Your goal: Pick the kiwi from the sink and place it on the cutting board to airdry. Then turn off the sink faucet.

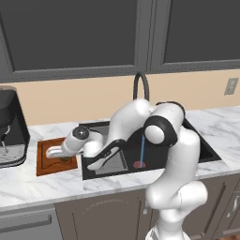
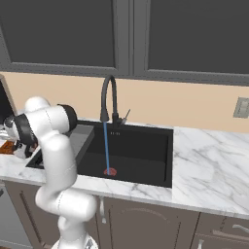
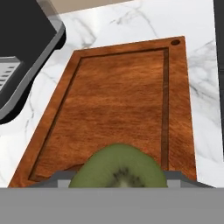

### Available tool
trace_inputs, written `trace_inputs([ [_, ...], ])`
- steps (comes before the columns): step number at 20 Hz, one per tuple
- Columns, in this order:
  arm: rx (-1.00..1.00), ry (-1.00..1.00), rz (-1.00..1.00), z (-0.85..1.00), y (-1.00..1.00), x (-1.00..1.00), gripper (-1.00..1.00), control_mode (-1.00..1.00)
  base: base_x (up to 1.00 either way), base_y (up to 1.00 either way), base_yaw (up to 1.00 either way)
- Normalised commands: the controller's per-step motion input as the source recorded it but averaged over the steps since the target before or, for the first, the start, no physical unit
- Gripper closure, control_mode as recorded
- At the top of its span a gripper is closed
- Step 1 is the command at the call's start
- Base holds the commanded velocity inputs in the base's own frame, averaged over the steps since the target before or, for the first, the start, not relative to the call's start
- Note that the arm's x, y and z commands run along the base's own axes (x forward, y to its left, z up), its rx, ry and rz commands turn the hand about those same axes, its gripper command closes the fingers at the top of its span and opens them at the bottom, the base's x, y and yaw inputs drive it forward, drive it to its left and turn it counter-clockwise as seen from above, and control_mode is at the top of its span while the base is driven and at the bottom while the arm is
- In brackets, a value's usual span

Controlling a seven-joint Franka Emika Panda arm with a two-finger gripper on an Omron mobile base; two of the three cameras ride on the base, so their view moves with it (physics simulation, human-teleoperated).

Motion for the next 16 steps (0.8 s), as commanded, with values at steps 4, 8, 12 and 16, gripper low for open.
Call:
trace_inputs([
  [4, 0.0, 0.01, -0.01, -0.14, 0.11, 0.03, -1.0, -1.0, 0.0, 0.0, 0.0],
  [8, 0.0, 0.0, -0.03, 0.0, 0.01, 0.0, -1.0, -1.0, 0.0, 0.0, 0.0],
  [12, 0.0, 0.0, -0.04, 0.0, 0.0, 0.0, -1.0, -1.0, 0.0, 0.0, 0.0],
  [16, 0.0, 0.0, -0.04, 0.0, 0.0, 0.0, -1.0, -1.0, 0.0, 0.0, 0.0],
])
